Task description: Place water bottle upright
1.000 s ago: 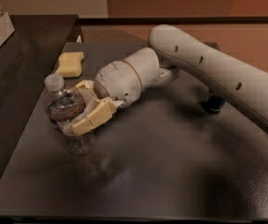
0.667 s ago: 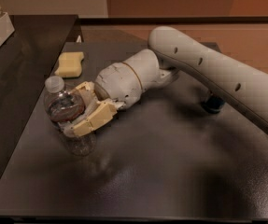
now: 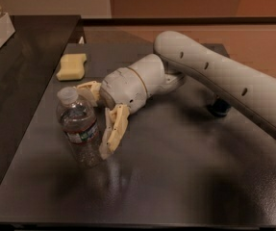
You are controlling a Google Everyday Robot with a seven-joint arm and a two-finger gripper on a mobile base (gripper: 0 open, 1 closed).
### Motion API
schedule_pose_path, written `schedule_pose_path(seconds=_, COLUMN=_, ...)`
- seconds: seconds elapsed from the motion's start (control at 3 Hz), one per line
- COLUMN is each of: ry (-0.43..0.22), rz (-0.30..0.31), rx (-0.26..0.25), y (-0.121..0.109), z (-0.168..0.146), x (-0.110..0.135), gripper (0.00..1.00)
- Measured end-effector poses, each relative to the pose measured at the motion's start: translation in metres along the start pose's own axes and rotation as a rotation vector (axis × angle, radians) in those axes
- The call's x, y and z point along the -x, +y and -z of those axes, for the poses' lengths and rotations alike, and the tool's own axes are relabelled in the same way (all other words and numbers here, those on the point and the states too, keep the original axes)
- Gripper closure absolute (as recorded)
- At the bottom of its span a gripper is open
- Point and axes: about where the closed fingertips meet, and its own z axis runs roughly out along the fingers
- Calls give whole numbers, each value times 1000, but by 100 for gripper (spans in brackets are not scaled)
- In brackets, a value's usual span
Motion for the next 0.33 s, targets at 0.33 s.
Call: schedule_pose_path(seconds=0.33, ry=0, rz=0, rx=0, y=0, z=0, x=0, gripper=0)
